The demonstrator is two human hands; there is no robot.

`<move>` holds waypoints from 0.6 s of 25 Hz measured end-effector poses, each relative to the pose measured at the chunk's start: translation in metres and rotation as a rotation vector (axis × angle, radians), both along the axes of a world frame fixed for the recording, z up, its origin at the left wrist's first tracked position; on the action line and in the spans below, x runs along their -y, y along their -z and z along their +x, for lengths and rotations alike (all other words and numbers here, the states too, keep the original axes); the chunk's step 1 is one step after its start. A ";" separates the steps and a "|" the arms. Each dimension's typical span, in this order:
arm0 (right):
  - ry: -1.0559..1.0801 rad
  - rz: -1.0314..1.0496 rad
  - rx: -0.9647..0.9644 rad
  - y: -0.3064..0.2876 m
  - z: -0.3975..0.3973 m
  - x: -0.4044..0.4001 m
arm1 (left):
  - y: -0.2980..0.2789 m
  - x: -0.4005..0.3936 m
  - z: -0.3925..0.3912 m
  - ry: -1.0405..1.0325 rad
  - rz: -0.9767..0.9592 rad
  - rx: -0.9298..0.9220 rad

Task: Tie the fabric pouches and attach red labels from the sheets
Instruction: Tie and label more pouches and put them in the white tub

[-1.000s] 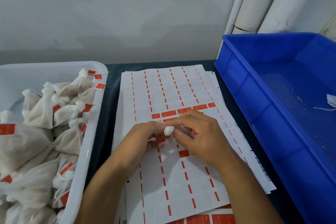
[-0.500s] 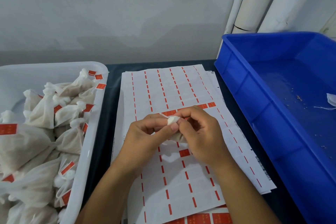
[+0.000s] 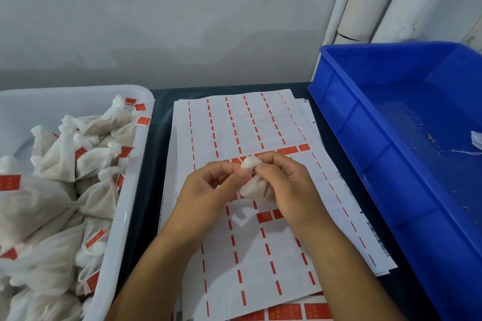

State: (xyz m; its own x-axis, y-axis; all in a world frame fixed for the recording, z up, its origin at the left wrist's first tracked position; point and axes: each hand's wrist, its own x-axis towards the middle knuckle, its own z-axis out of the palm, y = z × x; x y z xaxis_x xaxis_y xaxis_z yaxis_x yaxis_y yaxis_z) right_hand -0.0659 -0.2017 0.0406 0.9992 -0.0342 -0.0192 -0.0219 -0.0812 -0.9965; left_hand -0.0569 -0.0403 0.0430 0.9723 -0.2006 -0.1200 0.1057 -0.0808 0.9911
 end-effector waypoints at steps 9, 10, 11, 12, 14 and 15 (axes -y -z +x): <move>-0.101 0.531 -0.356 0.004 0.002 0.000 | 0.008 0.002 0.001 -0.032 0.074 0.028; -0.100 0.529 -0.358 0.005 0.003 0.001 | 0.010 0.004 0.001 -0.050 0.105 0.045; -0.094 0.521 -0.357 0.005 0.004 0.002 | 0.013 0.006 0.001 -0.086 0.144 0.068; -0.088 0.509 -0.355 0.006 0.004 0.003 | 0.014 0.009 0.000 -0.137 0.185 0.098; -0.072 0.477 -0.345 0.007 0.005 0.004 | 0.016 0.013 0.000 -0.231 0.252 0.182; -0.061 0.460 -0.341 0.008 0.006 0.003 | 0.017 0.014 0.000 -0.258 0.271 0.229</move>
State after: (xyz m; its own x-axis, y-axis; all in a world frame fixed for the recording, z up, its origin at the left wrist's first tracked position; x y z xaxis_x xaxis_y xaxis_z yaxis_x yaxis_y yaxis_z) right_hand -0.0602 -0.2051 0.0330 0.9337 0.1118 -0.3402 -0.3575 0.3477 -0.8668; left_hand -0.0571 -0.0539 0.0262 0.9941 0.0615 0.0895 -0.0633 -0.3412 0.9379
